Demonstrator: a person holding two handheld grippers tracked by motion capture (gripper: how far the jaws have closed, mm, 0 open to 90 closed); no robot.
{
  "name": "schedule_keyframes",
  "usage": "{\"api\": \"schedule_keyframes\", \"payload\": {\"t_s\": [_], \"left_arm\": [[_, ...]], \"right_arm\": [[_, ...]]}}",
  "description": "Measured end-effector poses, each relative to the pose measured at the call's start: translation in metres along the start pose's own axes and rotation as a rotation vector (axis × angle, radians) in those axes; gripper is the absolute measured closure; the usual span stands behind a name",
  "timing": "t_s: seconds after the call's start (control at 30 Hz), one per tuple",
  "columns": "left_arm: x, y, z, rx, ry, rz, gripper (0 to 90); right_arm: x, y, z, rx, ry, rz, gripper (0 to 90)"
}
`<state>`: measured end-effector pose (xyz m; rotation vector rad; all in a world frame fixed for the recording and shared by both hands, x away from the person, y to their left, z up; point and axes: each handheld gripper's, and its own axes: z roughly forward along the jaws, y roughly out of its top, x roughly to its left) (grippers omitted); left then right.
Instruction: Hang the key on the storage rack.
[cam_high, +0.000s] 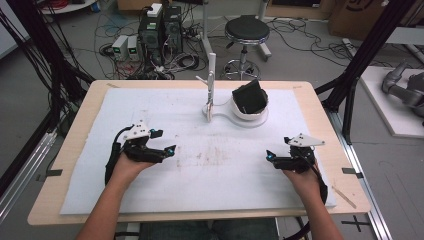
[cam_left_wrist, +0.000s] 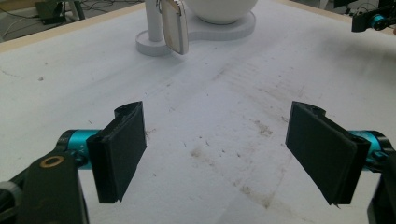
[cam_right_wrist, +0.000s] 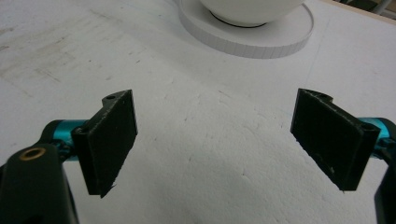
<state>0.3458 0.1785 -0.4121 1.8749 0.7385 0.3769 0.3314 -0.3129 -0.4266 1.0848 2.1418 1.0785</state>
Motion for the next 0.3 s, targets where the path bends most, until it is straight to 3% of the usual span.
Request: {"api": "schedule_keyframes", "payload": {"t_s": [0.3], "left_arm": [[0.0033, -0.0018, -0.0009, 0.004, 0.013, -0.02, 20.2]], "right_arm": [[0.0, 0.0002, 0.0002, -0.002, -0.002, -0.001, 14.7]]}}
